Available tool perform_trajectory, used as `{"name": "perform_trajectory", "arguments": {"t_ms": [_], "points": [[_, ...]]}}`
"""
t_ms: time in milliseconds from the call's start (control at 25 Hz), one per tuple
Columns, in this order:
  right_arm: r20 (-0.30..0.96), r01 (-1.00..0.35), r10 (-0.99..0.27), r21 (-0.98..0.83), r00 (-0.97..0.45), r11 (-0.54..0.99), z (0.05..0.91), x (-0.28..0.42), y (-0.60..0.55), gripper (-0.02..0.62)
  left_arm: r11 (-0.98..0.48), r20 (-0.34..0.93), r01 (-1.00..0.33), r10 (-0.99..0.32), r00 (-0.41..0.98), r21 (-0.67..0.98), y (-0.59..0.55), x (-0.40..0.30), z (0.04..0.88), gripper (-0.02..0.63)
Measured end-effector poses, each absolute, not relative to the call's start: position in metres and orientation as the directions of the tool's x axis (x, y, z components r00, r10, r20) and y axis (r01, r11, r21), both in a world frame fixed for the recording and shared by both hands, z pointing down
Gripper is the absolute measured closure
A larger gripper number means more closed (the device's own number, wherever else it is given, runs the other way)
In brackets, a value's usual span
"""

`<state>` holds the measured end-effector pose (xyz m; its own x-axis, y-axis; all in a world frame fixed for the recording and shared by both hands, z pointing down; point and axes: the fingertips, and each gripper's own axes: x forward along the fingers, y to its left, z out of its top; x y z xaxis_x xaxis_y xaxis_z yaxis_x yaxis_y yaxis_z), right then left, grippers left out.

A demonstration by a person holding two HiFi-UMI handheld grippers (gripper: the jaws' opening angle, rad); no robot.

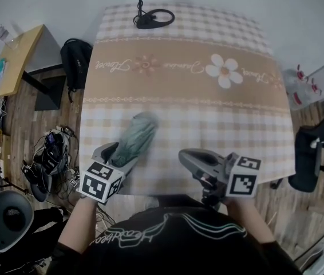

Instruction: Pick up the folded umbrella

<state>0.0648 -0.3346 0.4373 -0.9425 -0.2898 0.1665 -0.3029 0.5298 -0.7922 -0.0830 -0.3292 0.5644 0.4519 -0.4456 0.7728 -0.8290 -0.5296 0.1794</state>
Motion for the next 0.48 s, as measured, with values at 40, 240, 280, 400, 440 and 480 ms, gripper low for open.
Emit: {"name": "perform_trajectory", "arguments": {"t_ms": [40,240,280,400,440,480], "points": [[0.169,-0.303,-0.287,-0.794,-0.943,0.528,0.439,0.065,-0.336,0.584,-0.531,0.788,-0.832,-0.437,0.434,0.163,-0.329,-0.085,0.572,0.309],[0.181,-0.308,-0.279,-0.794,-0.943,0.524,0.446,0.068,-0.345,0.584,-0.533,0.837,-0.835,-0.387,0.386,0.139,-0.326,-0.089,0.6,0.295],[0.182,-0.308,-0.277,-0.795,-0.943,0.523,0.447,0.068,-0.346,0.584,-0.538,0.846,-0.833,-0.378,0.377,0.13,-0.326,-0.089,0.603,0.295],[0.177,-0.298,-0.27,-0.803,-0.946,0.517,0.448,0.068,-0.349,0.584,-0.556,0.867,-0.826,-0.362,0.342,0.093,-0.326,-0.092,0.613,0.295],[0.175,-0.296,-0.27,-0.805,-0.947,0.515,0.448,0.068,-0.35,0.584,-0.557,0.873,-0.826,-0.357,0.333,0.087,-0.326,-0.094,0.616,0.295],[0.174,-0.295,-0.27,-0.806,-0.947,0.514,0.448,0.068,-0.351,0.584,-0.556,0.876,-0.827,-0.352,0.328,0.086,-0.327,-0.094,0.619,0.295]]}}
